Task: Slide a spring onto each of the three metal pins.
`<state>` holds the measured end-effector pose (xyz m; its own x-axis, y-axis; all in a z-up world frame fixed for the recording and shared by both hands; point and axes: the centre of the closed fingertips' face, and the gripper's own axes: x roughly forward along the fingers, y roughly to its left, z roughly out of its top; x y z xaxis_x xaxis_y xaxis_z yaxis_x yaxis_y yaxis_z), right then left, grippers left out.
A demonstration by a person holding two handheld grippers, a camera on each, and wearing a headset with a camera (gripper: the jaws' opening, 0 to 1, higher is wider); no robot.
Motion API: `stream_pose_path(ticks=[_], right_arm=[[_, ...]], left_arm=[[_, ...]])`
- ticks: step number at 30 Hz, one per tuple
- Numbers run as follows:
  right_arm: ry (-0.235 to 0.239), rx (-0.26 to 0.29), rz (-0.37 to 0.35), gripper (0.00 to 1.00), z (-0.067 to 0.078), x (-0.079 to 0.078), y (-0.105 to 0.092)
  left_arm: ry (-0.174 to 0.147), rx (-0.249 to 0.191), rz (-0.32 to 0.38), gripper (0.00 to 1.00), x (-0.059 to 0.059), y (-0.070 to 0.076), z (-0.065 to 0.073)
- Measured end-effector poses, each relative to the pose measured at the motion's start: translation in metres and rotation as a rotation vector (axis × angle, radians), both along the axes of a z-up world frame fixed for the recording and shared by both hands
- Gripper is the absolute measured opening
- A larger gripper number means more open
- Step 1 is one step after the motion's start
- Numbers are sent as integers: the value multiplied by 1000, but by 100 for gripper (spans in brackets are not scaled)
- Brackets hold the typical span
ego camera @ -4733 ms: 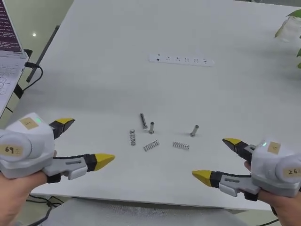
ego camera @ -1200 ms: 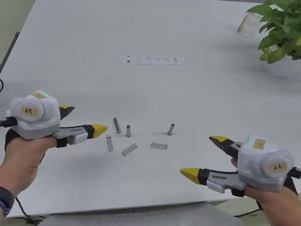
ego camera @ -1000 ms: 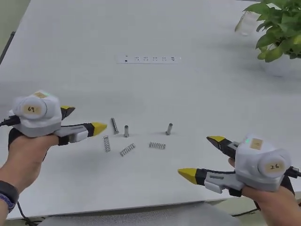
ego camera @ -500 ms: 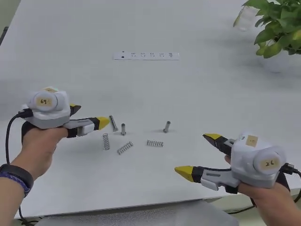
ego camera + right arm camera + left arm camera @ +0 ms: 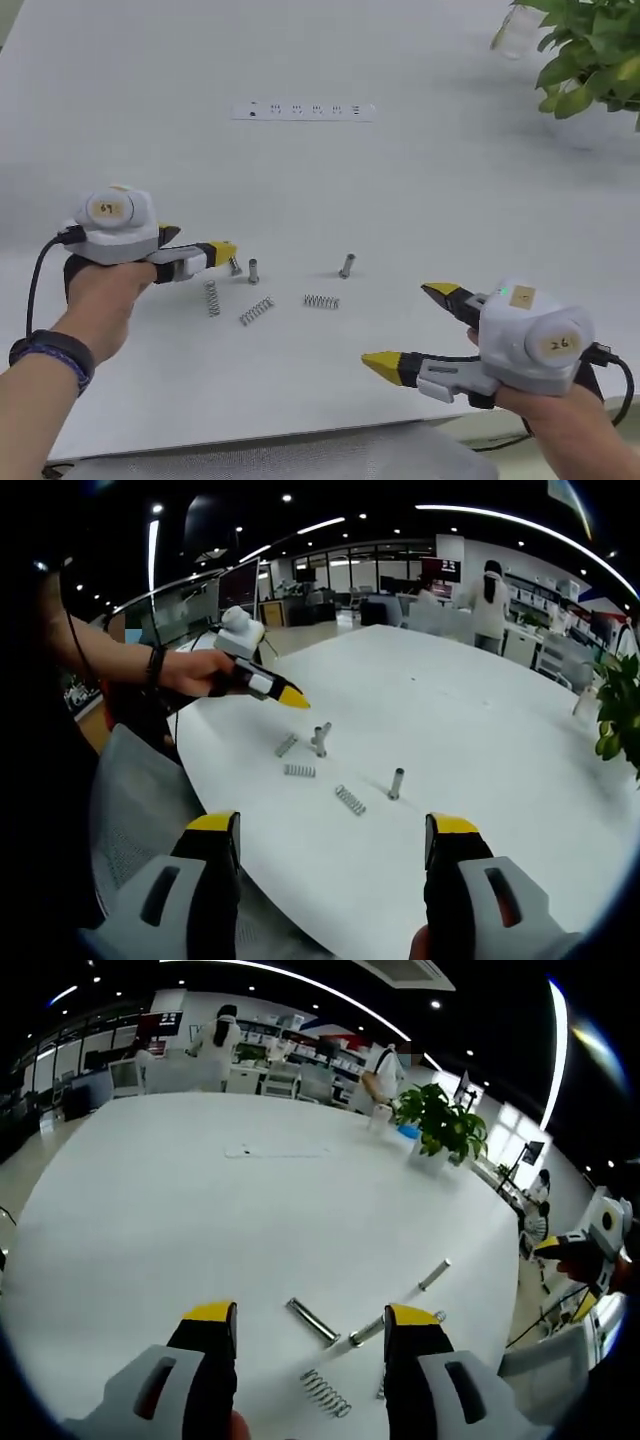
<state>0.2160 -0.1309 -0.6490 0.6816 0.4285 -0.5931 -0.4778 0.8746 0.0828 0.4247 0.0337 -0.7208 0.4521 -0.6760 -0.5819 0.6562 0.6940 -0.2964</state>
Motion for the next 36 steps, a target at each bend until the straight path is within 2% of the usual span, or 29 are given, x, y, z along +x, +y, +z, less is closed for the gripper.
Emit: stream_pose_path(ticks=[4,13,19,23,30,36], right_arm=[[2,-1,-4,74,0,0,-3],[7,5,-12,74,-2,0,-5],[16,7,-18,74,-4,-4,-8],[19,8,-26,74,-5,-4,-11],[25,8,-31,74,-6,-4,-14],[33,10,-23,74,-9,-4,-11]], left_arm=[[28,-13,18,51,1,-4,-9],[77,-1,50,44,4,-12,-30],[83,35,64,39,10,-16,-42],[86,48,67,36,11,-19,-47],[85,70,67,35,9,-19,-52],[75,73,83,32,14,-19,-54]])
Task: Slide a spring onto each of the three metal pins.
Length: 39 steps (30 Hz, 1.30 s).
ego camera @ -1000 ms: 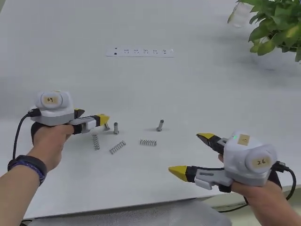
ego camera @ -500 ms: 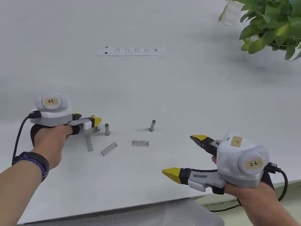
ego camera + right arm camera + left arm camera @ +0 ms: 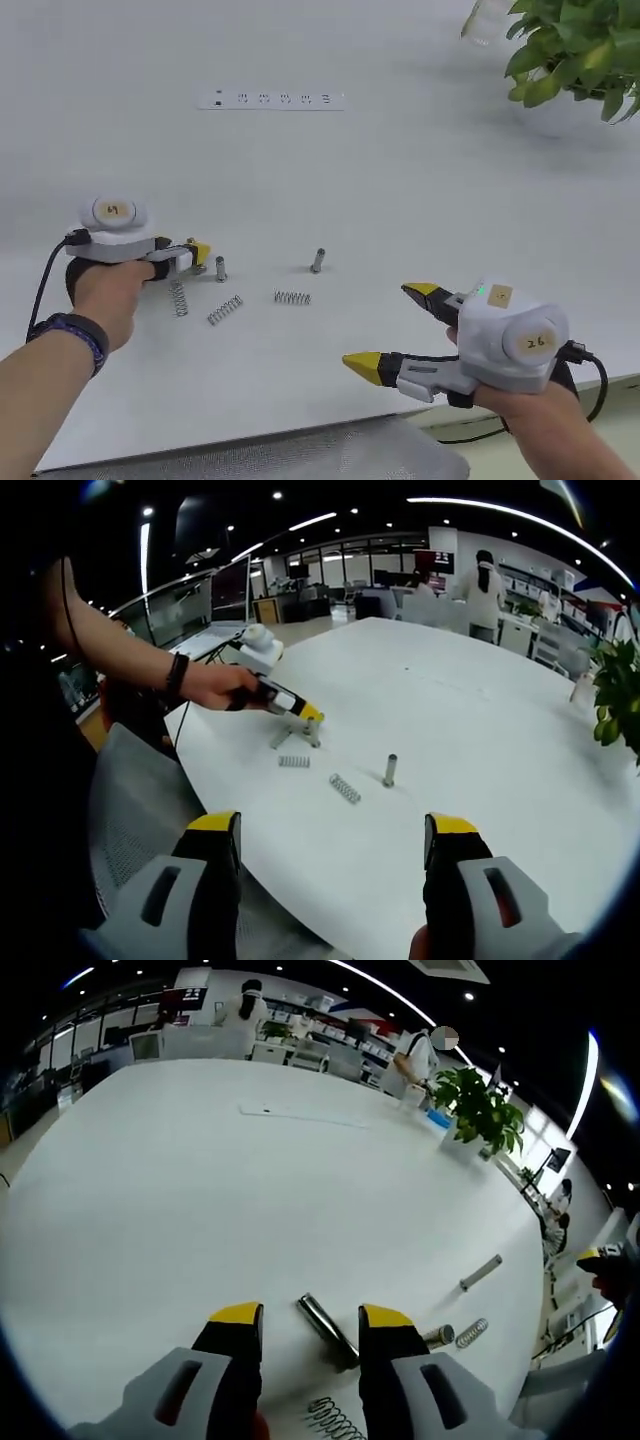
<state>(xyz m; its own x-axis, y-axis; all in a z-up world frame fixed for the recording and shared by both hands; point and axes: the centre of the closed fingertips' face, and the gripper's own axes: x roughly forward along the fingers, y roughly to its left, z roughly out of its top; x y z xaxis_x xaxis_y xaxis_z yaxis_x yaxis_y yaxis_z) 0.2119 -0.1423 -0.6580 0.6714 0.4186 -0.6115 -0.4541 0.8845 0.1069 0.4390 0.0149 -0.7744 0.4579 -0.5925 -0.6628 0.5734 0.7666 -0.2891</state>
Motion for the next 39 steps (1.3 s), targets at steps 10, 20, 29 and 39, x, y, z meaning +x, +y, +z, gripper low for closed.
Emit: stream_pose_path(ticks=[10,20,29,39], right_arm=[[3,2,12,74,-1,3,4],[1,3,13,72,0,5,4],[5,5,13,72,-1,4,4],[3,2,14,72,0,4,4]], left_arm=[[-46,83,-40,21,2,-1,-7],[-57,135,-63,14,6,3,-9],[-55,165,-63,9,6,8,-8],[-29,187,-48,4,6,12,-8]])
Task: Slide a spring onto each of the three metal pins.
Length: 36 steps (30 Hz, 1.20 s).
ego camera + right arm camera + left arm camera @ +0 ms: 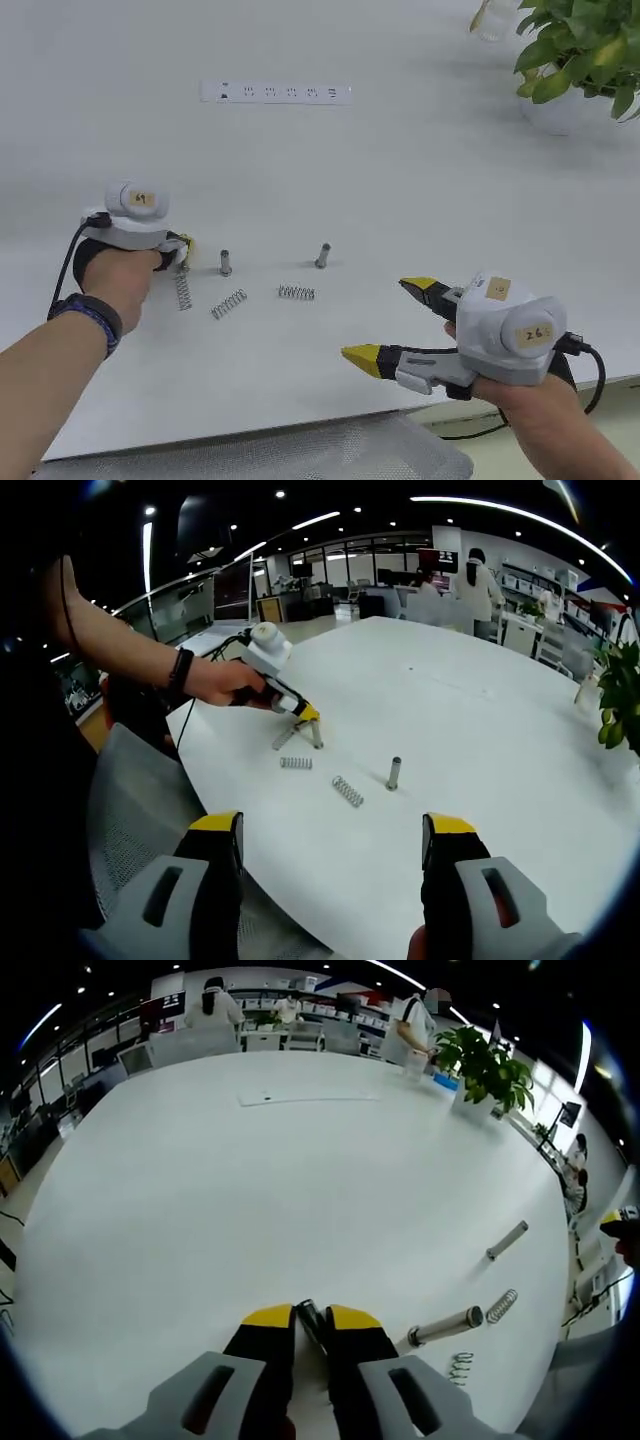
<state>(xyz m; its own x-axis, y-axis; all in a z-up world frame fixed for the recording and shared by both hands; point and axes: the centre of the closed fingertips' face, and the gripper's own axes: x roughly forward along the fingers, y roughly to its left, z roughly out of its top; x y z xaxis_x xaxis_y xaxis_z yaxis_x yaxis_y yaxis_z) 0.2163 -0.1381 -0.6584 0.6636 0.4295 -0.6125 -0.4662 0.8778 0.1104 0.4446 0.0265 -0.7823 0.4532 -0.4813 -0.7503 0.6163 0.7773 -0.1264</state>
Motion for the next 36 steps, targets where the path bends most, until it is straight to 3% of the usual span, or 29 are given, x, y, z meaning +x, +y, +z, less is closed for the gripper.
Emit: stream_pose_path(ticks=[13,25,30,36], right_arm=[[-3,3,-8,71,0,-1,-1],[-11,4,-22,71,2,-1,-7],[-11,4,-19,71,2,0,-5],[-12,6,-17,71,2,0,-4]], left_arm=[[17,39,9,1,1,1,-1],[-27,115,-85,0,3,-1,0],[-2,82,-64,0,2,3,0],[-13,62,-63,0,1,7,7]])
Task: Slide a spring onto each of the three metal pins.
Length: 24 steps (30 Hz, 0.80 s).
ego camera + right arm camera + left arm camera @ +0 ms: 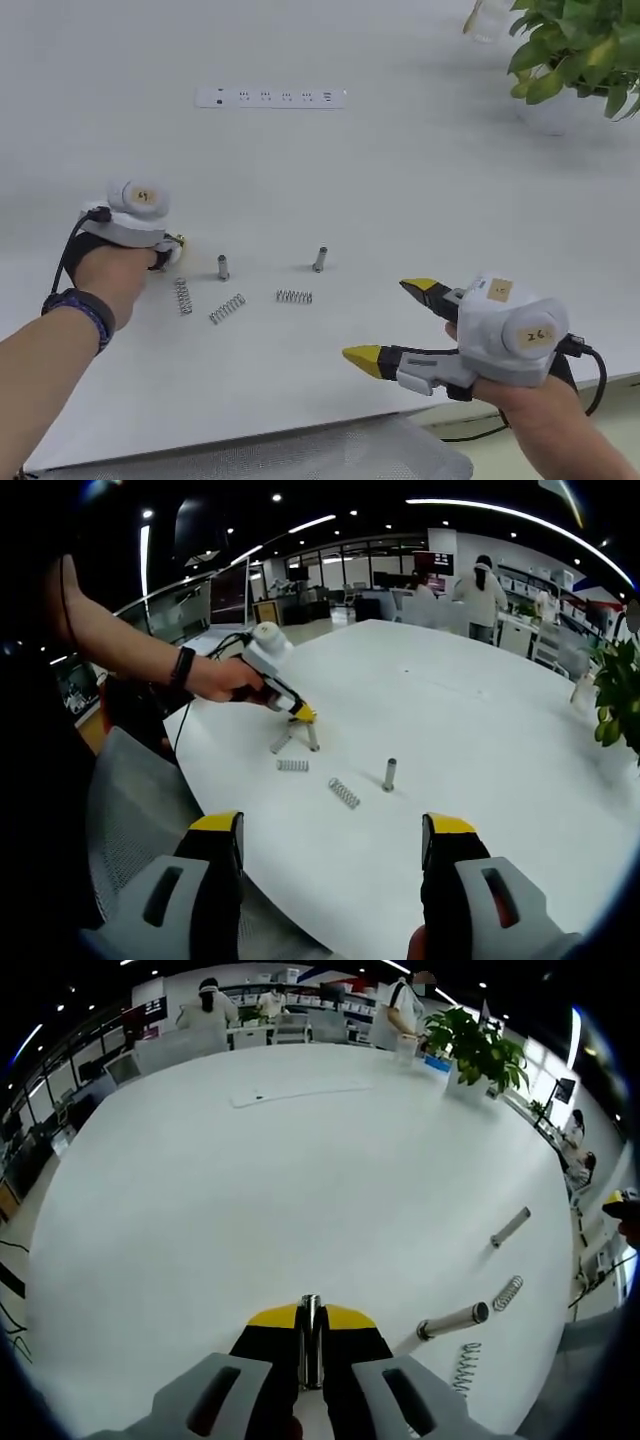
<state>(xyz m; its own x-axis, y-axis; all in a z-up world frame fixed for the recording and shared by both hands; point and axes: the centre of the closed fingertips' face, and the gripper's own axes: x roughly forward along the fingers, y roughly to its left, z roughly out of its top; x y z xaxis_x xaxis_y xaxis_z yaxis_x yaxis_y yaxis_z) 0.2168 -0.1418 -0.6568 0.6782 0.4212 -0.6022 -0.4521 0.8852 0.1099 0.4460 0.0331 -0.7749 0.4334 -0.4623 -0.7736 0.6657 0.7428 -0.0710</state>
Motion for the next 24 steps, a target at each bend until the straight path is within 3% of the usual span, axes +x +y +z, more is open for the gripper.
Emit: stream_pose_path(ticks=[24], right_arm=[[-6,0,7,72,1,-1,3]], left_arm=[[-45,-38,77,0,-1,29,21]])
